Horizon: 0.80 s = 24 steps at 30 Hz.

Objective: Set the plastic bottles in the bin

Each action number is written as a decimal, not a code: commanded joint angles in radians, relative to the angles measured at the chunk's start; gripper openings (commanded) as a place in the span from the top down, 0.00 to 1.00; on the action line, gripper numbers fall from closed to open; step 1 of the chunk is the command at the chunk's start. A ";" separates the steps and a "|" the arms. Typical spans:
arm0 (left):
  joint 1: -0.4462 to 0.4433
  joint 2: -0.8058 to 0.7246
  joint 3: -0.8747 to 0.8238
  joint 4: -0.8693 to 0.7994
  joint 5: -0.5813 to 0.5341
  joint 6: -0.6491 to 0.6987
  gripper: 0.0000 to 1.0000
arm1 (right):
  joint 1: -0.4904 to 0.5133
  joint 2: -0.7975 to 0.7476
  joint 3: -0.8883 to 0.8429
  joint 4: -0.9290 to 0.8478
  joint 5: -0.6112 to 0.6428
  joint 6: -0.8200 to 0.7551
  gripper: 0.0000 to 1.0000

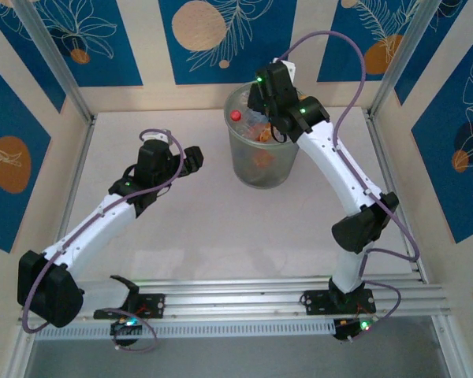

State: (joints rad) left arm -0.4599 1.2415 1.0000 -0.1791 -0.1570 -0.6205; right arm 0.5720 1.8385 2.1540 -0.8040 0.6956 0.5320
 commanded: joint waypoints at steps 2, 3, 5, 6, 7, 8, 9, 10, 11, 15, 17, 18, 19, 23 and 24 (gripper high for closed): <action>0.009 0.000 0.026 0.010 0.001 0.010 0.00 | 0.004 0.050 0.037 -0.047 -0.072 -0.084 0.44; 0.008 0.000 0.026 0.009 -0.001 0.010 0.00 | 0.006 0.056 0.041 -0.061 -0.071 -0.093 0.45; 0.009 0.000 0.026 0.009 -0.003 0.010 0.00 | 0.012 0.069 0.039 -0.083 -0.062 -0.117 0.46; 0.009 0.001 0.024 0.009 -0.003 0.008 0.01 | 0.014 0.071 0.033 -0.092 -0.057 -0.126 0.47; 0.009 0.001 0.024 0.010 -0.004 0.007 0.00 | 0.018 0.074 0.023 -0.099 -0.054 -0.135 0.47; 0.009 0.002 0.025 0.012 -0.004 0.007 0.00 | 0.021 0.078 0.011 -0.105 -0.049 -0.141 0.47; 0.009 0.003 0.024 0.013 -0.004 0.006 0.00 | 0.023 0.079 -0.001 -0.110 -0.044 -0.143 0.47; 0.009 0.004 0.025 0.013 -0.004 0.005 0.00 | 0.025 0.078 -0.017 -0.114 -0.037 -0.144 0.47; 0.009 0.004 0.025 0.014 -0.004 0.004 0.00 | 0.026 0.078 -0.031 -0.116 -0.031 -0.143 0.48; 0.009 0.003 0.025 0.015 -0.004 0.002 0.00 | 0.029 0.067 -0.085 -0.124 -0.003 -0.115 0.48; 0.009 0.003 0.026 0.013 -0.004 0.003 0.00 | 0.029 0.056 -0.103 -0.122 -0.001 -0.099 0.48; 0.009 0.003 0.026 0.012 -0.004 0.003 0.01 | 0.029 0.052 -0.103 -0.121 -0.001 -0.096 0.48; 0.009 0.001 0.028 0.009 -0.006 0.004 0.01 | 0.030 0.046 -0.099 -0.121 0.001 -0.096 0.48; 0.009 0.000 0.032 0.003 -0.012 0.010 0.01 | 0.030 0.041 -0.021 -0.123 0.001 -0.116 0.46; 0.009 0.000 0.034 0.001 -0.012 0.012 0.00 | 0.029 0.041 0.005 -0.125 0.000 -0.124 0.45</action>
State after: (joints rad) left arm -0.4599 1.2415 1.0000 -0.1795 -0.1577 -0.6205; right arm 0.5945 1.8820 2.1120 -0.8291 0.7029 0.4240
